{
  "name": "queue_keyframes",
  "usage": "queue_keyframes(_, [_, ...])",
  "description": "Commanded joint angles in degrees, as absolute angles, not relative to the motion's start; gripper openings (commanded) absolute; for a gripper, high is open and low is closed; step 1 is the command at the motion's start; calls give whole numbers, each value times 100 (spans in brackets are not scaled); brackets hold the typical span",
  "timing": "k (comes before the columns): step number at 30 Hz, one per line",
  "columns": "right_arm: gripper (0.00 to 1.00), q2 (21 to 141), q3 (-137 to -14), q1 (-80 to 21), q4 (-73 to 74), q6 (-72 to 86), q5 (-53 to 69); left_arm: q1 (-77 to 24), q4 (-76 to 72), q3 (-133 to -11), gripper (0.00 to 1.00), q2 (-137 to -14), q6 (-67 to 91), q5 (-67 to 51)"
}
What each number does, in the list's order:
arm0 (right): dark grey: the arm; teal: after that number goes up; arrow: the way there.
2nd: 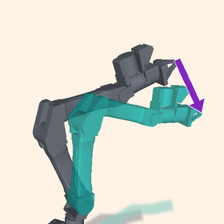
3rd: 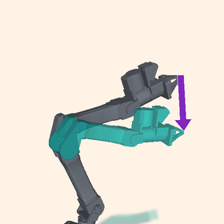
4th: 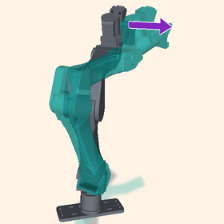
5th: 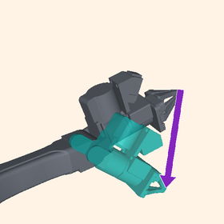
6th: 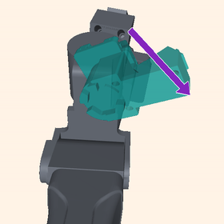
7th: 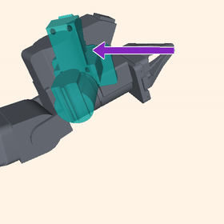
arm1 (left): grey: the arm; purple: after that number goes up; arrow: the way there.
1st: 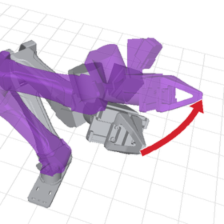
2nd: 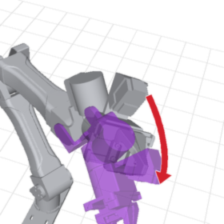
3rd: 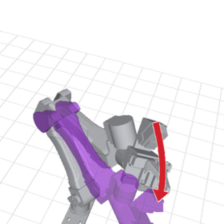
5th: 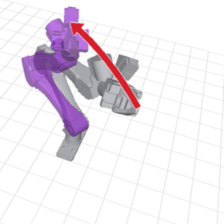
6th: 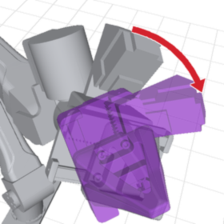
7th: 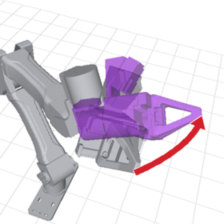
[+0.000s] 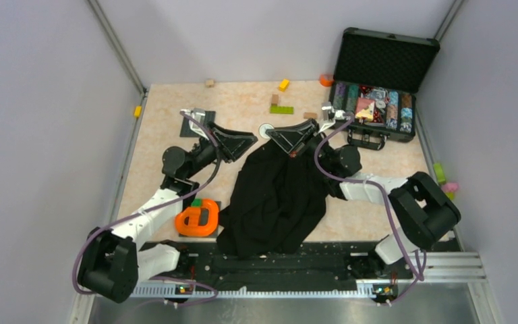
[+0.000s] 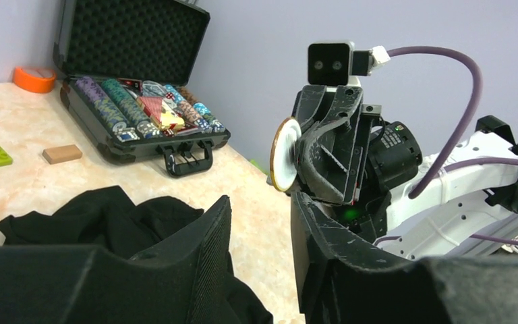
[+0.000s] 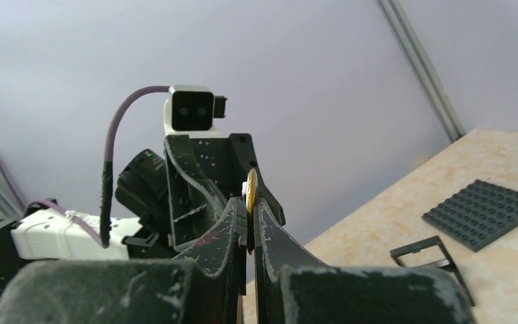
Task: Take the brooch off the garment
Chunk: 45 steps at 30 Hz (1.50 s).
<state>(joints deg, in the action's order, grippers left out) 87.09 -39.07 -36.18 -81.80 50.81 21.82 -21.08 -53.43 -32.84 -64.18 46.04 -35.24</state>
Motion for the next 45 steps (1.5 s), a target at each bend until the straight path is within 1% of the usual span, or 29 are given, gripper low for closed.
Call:
queue_keyframes(1, [0,8875,-4043,-3573,-8976,5751,2426,-2076,-6007,-3640,40,-6587,4871,-3781])
queue_keyframes(6, [0,8916,-4035,-3577,-8987,5788,2466,-2078,-6499,-3672,39,-6804,5185,-3905])
queue_keyframes(9, [0,8937,-4064,-3582,-9007,5832,2492,-2079,-6523,-3746,35,-6927,5251,-3997])
queue_keyframes(17, [0,9046,-4157,-3610,-9053,5876,2534,-2083,-7179,-3883,33,-7401,5744,-4370])
queue_keyframes(18, [0,9059,-4157,-3616,-9064,5879,2527,-2083,-7231,-3901,31,-7435,5785,-4407])
queue_keyframes(20, [0,9068,-4157,-3621,-9086,5877,2516,-2092,-7246,-3942,21,-7485,5816,-4482])
queue_keyframes(22, [0,9071,-4173,-3629,-9059,5872,2527,-2092,-7258,-3936,14,-7511,5818,-4503])
queue_keyframes(24, [0,9087,-4177,-3638,-9072,5867,2521,-2099,-7266,-3990,0,-7543,5846,-4589])
queue_keyframes(27, [0,9048,-4160,-3631,-9051,5728,2507,-2088,-7385,-3918,0,-7502,5782,-4552])
queue_keyframes(28, [4,8979,-4158,-3618,-8916,5619,2513,-2075,-7300,-3853,0,-7434,5680,-4474])
queue_keyframes(29, [14,8885,-4157,-3604,-8702,5487,2526,-2070,-7086,-3817,0,-7306,5523,-4427])
queue_keyframes(32, [36,8439,-4147,-3573,-7726,4805,2505,-2074,-6185,-3836,0,-6976,4964,-4366])
queue_keyframes(37, [46,7795,-4210,-3532,-6411,3861,2535,-2072,-5228,-3867,0,-6528,4278,-4210])
queue_keyframes(39, [54,7672,-4248,-3501,-6152,3636,2668,-2073,-4996,-3905,0,-6467,4174,-4201])
queue_keyframes(42, [61,7529,-4299,-3500,-5759,3089,2895,-2074,-4789,-4002,0,-6480,4185,-4293])
queue_keyframes(45, [63,7457,-4466,-3526,-5365,2502,3244,-2074,-4641,-4127,0,-6550,4286,-4428])
